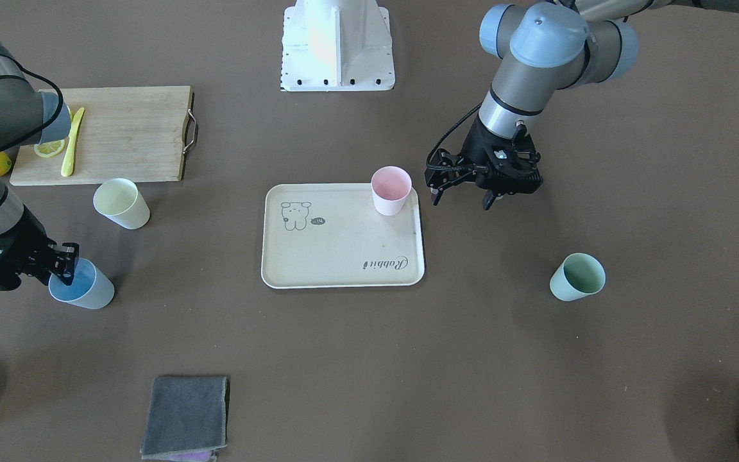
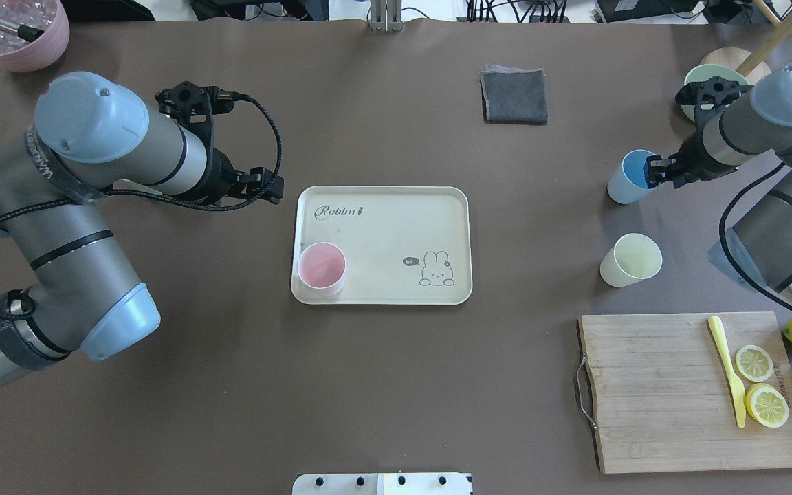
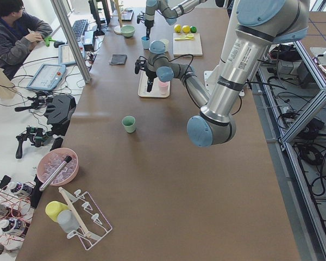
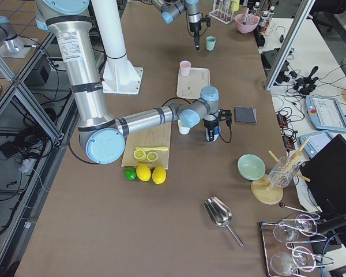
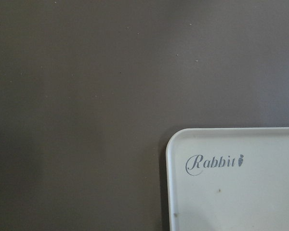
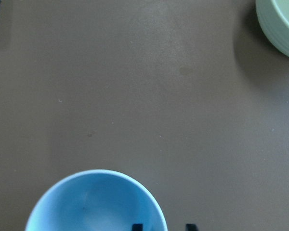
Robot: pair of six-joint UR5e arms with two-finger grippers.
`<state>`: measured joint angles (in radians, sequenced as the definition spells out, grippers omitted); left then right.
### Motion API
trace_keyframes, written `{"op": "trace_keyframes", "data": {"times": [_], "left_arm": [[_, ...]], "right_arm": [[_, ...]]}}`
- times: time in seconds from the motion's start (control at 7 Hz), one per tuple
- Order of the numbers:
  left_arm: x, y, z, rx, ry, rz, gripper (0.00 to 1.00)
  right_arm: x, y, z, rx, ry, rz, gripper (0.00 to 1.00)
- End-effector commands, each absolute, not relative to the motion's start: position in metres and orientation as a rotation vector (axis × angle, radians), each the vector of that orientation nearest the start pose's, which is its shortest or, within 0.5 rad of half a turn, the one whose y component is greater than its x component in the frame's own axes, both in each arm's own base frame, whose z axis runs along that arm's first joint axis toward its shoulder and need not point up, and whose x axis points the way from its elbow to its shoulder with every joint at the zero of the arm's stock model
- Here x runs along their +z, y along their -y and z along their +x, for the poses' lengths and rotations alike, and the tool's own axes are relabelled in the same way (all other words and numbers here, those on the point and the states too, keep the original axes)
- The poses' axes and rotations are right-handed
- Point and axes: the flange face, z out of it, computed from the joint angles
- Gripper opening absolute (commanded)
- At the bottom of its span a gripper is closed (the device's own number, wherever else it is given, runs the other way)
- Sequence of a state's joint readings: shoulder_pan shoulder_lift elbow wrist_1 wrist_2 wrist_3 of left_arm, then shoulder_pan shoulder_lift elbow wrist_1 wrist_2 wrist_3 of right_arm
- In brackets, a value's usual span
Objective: Place all cups on tray
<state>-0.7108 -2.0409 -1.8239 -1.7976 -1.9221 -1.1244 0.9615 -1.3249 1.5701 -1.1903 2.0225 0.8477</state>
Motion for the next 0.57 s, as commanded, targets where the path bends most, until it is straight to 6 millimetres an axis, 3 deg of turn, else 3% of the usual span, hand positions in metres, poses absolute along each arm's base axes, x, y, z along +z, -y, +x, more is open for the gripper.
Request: {"op": "trace_keyframes", "data": {"times": [0.0, 0.14, 0.29, 0.43], "left_arm": [[0.255, 0.482, 0.403, -0.079, -0.964, 0.242, 0.98], [0.256, 0.491, 0.388, -0.031, -0.968, 0.255, 0.98], [0.280, 0.507, 0.354, 0.017, -0.959, 0.241, 0.98], [0.299, 0.526, 0.319, 0.061, -0.941, 0.262, 0.98]], "right_arm": [[0.440, 0.569, -0.300, 0.224, 0.802, 0.142, 0.00], [0.400, 0.576, -0.309, 0.230, 0.803, 0.135, 0.00], [0.363, 0.565, -0.318, 0.268, 0.807, 0.102, 0.00], [0.326, 0.556, -0.342, 0.315, 0.829, 0.071, 0.00]]}}
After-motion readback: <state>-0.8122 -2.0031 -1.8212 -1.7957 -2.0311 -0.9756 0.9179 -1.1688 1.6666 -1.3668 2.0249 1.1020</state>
